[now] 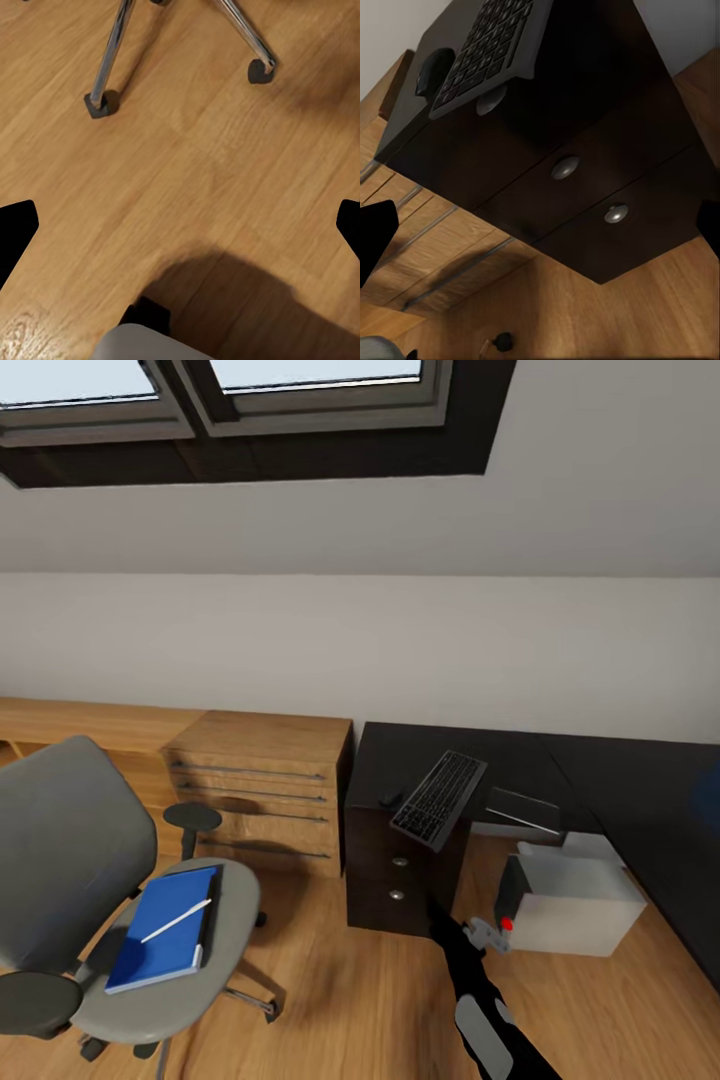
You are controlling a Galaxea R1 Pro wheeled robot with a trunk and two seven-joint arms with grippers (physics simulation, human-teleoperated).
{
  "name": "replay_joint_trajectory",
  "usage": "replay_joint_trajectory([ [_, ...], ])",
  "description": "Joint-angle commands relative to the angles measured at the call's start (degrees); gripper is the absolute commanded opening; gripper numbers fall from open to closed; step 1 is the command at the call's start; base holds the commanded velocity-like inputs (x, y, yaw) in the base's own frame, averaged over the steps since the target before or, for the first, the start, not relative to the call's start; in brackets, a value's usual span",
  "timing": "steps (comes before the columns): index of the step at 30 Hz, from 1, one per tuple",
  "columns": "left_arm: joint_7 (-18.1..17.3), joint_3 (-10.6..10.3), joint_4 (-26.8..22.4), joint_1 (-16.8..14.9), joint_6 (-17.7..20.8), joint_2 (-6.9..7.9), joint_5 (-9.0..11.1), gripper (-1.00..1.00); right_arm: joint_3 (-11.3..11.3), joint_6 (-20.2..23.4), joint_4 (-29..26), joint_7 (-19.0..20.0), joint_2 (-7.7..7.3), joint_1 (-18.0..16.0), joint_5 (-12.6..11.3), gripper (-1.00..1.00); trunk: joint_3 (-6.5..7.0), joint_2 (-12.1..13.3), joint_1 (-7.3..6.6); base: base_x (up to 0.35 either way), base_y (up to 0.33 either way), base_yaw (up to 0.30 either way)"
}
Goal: In the bedroom, organize the workspace by keeping the computer under the desk, ensuring the monitor is on the desk, placing the keyboard on the desk next to the monitor, placing the mouse on the desk next to the keyboard, moving the folder from the swivel chair onto the desk next to the mouse, stacking the notebook on top of the folder with the pen on top of the notebook, and positioning the swivel chair next to the desk.
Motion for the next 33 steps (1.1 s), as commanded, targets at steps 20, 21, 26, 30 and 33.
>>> replay_joint_trajectory([
  [20, -0.6, 0.4, 0.1, 0.0, -0.1, 0.04, 0.3, 1.00, 0.1, -0.5, 0.3, 0.2, -0.08, -0.1, -0.6, 1.00, -3.11, -6.9, 3.74, 0.000, 0.000, -0.220],
  [21, -0.6, 0.4, 0.1, 0.0, -0.1, 0.04, 0.2, 1.00, 0.0, -0.5, 0.3, 0.2, -0.08, -0.1, -0.6, 1.00, -3.11, -6.9, 3.74, 0.000, 0.000, -0.218],
  [26, -0.7, 0.3, 0.1, 0.0, -0.1, 0.05, 0.1, 1.00, 0.0, -0.5, 0.3, 0.2, -0.11, -0.1, -0.6, 1.00, -3.11, -6.9, 3.74, 0.000, 0.001, -0.097],
  [30, -0.7, 0.3, 0.1, 0.0, 0.0, 0.05, 0.0, 1.00, 0.0, -0.5, 0.3, 0.3, -0.13, -0.1, -0.6, 1.00, -3.11, -6.9, 3.74, 0.000, 0.132, -0.004],
  [33, -0.7, 0.3, 0.1, 0.0, 0.0, 0.05, 0.0, 1.00, 0.0, -0.5, 0.4, 0.3, -0.14, -0.1, -0.6, 1.00, -3.11, -6.9, 3.74, 0.000, 0.261, -0.001],
])
